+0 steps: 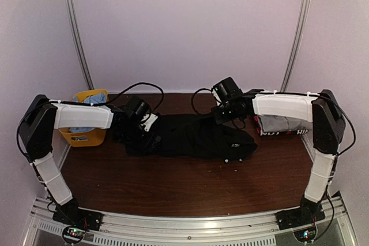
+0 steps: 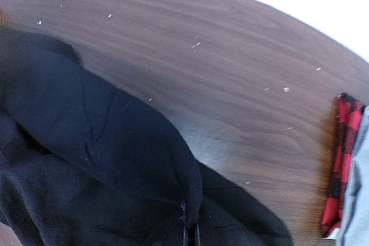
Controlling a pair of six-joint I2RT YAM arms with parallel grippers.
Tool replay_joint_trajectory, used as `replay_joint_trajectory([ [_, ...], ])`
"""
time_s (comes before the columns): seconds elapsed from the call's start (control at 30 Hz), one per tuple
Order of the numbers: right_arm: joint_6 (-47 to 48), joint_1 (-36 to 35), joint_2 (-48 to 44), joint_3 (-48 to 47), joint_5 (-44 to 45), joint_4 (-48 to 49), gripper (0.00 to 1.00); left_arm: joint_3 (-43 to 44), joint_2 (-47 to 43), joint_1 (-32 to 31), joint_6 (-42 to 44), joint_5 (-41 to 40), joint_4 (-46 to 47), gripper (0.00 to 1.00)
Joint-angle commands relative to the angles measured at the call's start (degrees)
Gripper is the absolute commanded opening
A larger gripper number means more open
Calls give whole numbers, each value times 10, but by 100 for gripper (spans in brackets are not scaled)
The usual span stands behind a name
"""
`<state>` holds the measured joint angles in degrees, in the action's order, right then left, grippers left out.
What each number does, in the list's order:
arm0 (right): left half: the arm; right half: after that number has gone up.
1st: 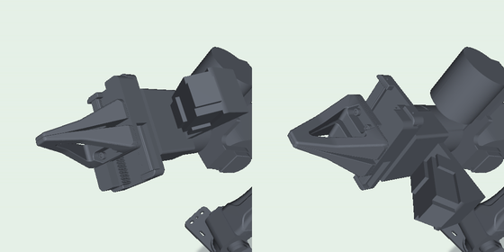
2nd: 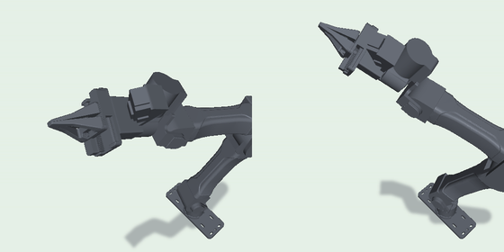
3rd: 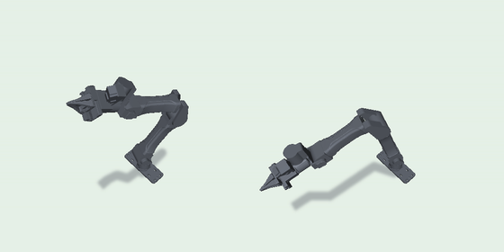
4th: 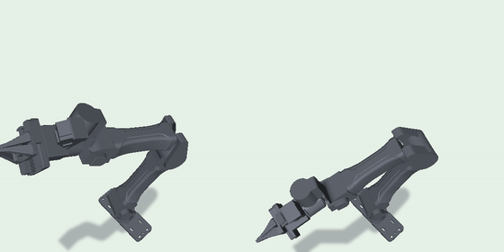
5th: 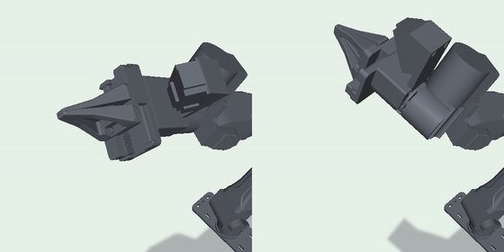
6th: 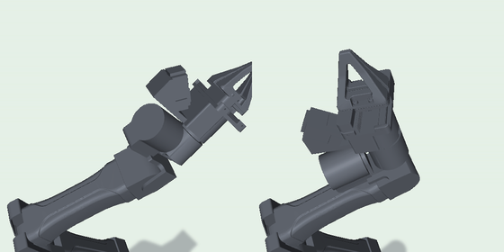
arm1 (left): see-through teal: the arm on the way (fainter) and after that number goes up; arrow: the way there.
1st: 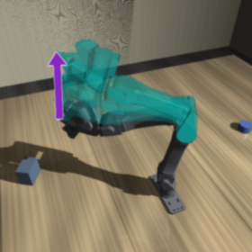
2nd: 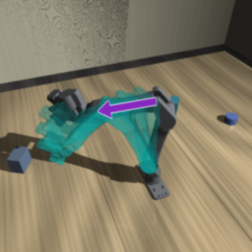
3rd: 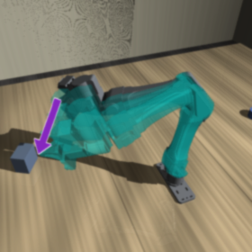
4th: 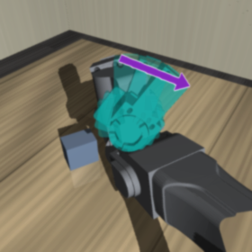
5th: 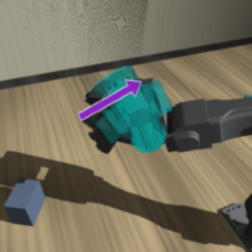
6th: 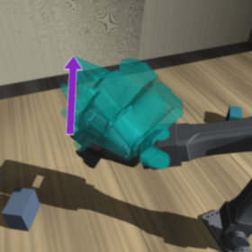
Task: Fold and stack the long sleeve shirts
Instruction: Pick up the crumpled shirt from the center of the board.
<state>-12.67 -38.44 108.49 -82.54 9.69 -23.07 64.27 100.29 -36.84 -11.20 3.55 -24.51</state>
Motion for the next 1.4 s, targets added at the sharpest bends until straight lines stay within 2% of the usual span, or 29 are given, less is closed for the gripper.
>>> replay_joint_trajectory([
  [0.0, 17, 29, -99, 8, 49, -29, 0, 21, 15, 0, 24, 51, -2, 96],
  [0.1, 23, 45, -149, 17, 56, -42, 0, 21, 17, -1, 31, 61, 1, 92],
  [0.17, 30, 52, -181, 19, 56, -50, 0, 20, 19, -1, 35, 71, 14, 86],
  [0.27, 46, 56, -222, 16, 45, -59, 0, 29, 32, -1, 36, 68, 31, 72],
  [0.33, 50, 58, -248, 7, 42, -67, 0, 36, 36, -1, 37, 77, 34, 70],
  [0.53, 70, 60, -286, -4, -11, -94, 0, 13, -26, -1, 54, 200, 81, 82],
  [0.63, 83, 60, -303, 13, -55, -108, 0, 0, -68, -1, 56, 227, 106, 87],
  [0.77, 101, 60, -346, 70, -123, -128, 0, 3, -85, 0, 61, 173, 115, 90],
  [0.9, 85, 59, -395, 135, -161, -146, 0, 50, -41, 0, 87, 111, 98, 91],
  [1.1, 60, 59, -427, 189, -165, -164, 0, 128, 57, 0, 151, 84, 53, 92],
  [1.37, 60, 60, -403, 195, -167, -154, 0, 159, 119, 0, 209, 65, 28, 96],
])
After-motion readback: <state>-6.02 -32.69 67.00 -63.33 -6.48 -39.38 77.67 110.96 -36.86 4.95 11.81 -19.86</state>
